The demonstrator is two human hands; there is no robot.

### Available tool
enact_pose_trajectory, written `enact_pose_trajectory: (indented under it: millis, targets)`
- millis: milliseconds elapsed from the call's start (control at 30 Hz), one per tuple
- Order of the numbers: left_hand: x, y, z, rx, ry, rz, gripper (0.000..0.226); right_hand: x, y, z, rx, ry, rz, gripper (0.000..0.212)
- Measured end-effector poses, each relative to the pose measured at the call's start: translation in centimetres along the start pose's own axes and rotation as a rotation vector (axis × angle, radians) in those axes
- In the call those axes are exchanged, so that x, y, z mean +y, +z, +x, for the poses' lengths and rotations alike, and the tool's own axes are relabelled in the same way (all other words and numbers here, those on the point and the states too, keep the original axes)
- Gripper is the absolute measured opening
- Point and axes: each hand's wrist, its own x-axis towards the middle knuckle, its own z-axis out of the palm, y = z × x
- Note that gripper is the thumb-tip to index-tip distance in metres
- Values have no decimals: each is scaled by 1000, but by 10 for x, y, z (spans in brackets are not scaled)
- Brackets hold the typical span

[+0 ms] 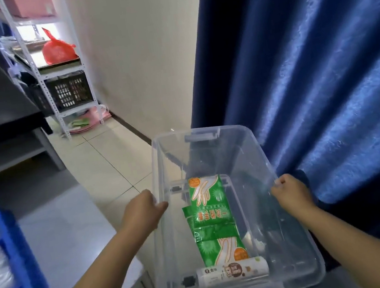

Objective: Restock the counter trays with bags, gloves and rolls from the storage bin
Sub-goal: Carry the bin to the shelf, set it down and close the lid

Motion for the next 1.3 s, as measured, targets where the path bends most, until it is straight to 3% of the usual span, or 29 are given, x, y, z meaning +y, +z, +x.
enact_pose_trajectory:
  millis: [300, 633, 900, 1300]
  targets:
    - [16, -12, 123, 163, -310, -96, 27, -95, 73, 187, -261, -175, -2, 14]
    - [-31, -47, 208, 349, -580, -122, 25, -234, 176, 288, -529, -379, 1, 8]
    - [-77, -94, 322, 397, -648, -235, 24, -351, 249, 359, -555, -511, -79, 8]
    - [-126, -166, 502, 473, -697, -266, 24, -510, 350, 477, -546, -526, -128, 10]
